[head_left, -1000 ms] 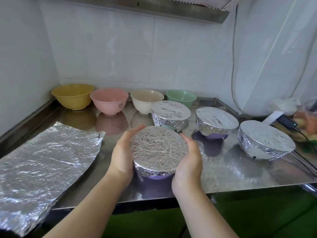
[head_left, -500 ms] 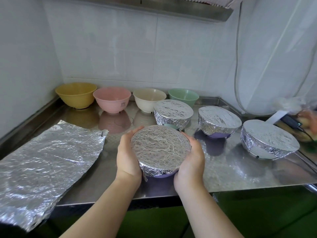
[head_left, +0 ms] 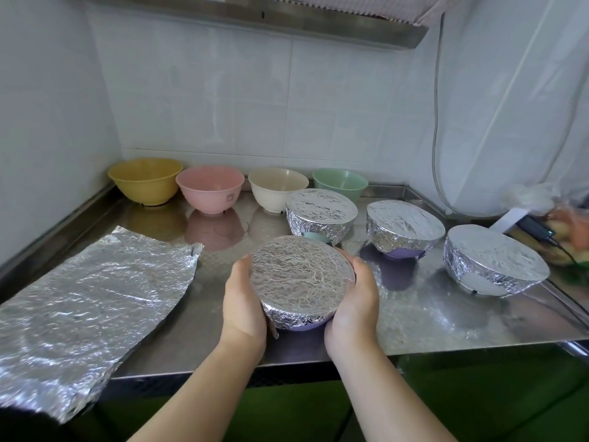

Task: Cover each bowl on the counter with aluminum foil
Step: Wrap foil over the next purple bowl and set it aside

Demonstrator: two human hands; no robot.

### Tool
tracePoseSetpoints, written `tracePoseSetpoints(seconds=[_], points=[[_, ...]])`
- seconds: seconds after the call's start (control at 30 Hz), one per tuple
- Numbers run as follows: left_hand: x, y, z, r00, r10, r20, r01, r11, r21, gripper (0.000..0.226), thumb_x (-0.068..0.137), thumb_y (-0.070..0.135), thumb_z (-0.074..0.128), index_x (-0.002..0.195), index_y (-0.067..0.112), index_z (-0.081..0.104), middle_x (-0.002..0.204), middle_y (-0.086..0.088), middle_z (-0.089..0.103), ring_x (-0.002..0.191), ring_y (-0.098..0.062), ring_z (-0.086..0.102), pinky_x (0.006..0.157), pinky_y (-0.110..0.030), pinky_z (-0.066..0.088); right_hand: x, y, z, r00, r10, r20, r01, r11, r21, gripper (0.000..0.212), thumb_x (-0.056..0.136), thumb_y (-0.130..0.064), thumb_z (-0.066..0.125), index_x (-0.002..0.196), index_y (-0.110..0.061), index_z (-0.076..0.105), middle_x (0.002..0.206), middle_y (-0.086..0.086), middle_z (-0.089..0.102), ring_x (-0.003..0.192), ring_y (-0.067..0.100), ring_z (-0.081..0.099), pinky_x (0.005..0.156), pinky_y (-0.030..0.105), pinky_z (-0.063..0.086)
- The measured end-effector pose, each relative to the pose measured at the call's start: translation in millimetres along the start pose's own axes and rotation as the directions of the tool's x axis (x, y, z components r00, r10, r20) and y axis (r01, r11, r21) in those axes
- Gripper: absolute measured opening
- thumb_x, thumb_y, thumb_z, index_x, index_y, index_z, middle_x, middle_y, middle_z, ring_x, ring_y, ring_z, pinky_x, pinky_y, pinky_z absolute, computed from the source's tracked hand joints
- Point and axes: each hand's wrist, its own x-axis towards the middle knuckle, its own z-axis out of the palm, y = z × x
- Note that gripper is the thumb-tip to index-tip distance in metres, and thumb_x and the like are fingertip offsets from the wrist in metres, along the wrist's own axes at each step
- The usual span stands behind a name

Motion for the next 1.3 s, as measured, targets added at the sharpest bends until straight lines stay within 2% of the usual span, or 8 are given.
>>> tracePoseSetpoints(seconds=[0.17,0.33,0.47,0.73,0.97,1.1,1.23,1.3], points=[[-3.0,6.6,-7.0,0.995,0.091,0.039,-0.094,0.992,0.082,0.038,0.102,0.040,0.049,0.113,0.019,0.079,0.120,-0.006,0.077,0.119,-0.026,0.070,0.107,-0.046,0.049,0.0,-5.6,-12.0,0.993,-0.112,-0.036,0.108,0.988,-0.113,0.037,0.107,-0.043,0.046,0.108,-0.023,0.078,0.107,0.002,0.081,0.112,0.026,0.074,0.101,0.046,0.055],[-2.3,16.7,-5.1,0.990,0.141,0.025,-0.143,0.981,0.135,0.044,0.088,0.049,0.056,0.124,0.031,0.075,0.127,0.006,0.074,0.123,-0.016,0.067,0.115,-0.048,0.044,-15.6,3.5,-12.6,0.963,-0.271,0.004,0.263,0.930,-0.258,0.057,0.087,-0.068,0.051,0.133,-0.038,0.067,0.137,-0.013,0.068,0.134,0.012,0.060,0.118,0.051,0.042],[-10.4,9.0,3.9,0.988,0.146,0.039,-0.151,0.973,0.173,0.037,0.096,0.042,0.051,0.123,0.037,0.075,0.129,0.010,0.072,0.126,-0.013,0.064,0.115,-0.047,0.045,-27.0,2.4,3.2,0.959,-0.283,-0.011,0.269,0.923,-0.275,0.063,0.088,-0.058,0.046,0.143,-0.029,0.062,0.144,-0.011,0.062,0.138,0.009,0.053,0.122,0.047,0.038],[-21.4,-2.0,8.0,0.975,0.217,-0.050,-0.202,0.956,0.214,0.043,0.092,0.049,0.042,0.124,0.043,0.070,0.132,0.019,0.067,0.130,-0.002,0.056,0.119,-0.043,0.039,-6.2,14.5,-1.4,0.950,-0.303,-0.078,0.273,0.924,-0.268,0.054,0.079,-0.062,0.045,0.120,-0.040,0.073,0.134,-0.009,0.069,0.135,0.016,0.059,0.118,0.052,0.043],[-27.7,-2.7,11.2,0.954,0.293,-0.068,-0.260,0.917,0.303,0.032,0.109,0.034,0.038,0.119,0.045,0.066,0.117,0.028,0.065,0.112,0.019,0.052,0.098,-0.023,0.039,-0.1,13.8,-3.4,0.947,-0.315,-0.059,0.293,0.926,-0.238,0.053,0.079,-0.056,0.048,0.117,-0.034,0.076,0.129,-0.006,0.072,0.131,0.018,0.062,0.117,0.054,0.044],[-34.1,13.7,2.2,0.974,0.207,0.097,-0.229,0.893,0.387,0.015,0.108,0.052,0.042,0.107,0.050,0.057,0.094,0.049,0.060,0.087,0.039,0.045,0.083,-0.008,0.030,-1.3,2.7,-17.5,0.965,-0.208,0.159,0.243,0.938,-0.248,0.062,0.081,-0.062,0.064,0.137,-0.034,0.066,0.139,-0.008,0.068,0.136,0.014,0.059,0.121,0.053,0.039],[-31.7,28.0,-23.3,0.925,0.109,0.363,-0.302,0.792,0.530,0.085,0.080,0.082,0.060,0.149,0.038,0.039,0.138,0.030,0.054,0.115,0.030,0.045,0.088,0.001,0.036,-1.3,-17.4,-40.8,0.868,-0.075,0.492,0.320,0.841,-0.437,0.116,0.064,-0.083,0.081,0.160,-0.039,0.035,0.160,-0.020,0.045,0.147,0.002,0.045,0.121,0.043,0.039],[-27.0,28.0,-32.8,0.870,0.060,0.489,-0.364,0.747,0.556,0.115,0.064,0.064,0.082,0.155,0.035,0.019,0.143,0.025,0.050,0.126,0.020,0.048,0.094,0.001,0.038,-0.3,-23.4,-50.7,0.802,-0.034,0.596,0.388,0.789,-0.477,0.138,0.050,-0.082,0.089,0.163,-0.041,0.021,0.158,-0.032,0.037,0.146,-0.008,0.040,0.116,0.027,0.042]])
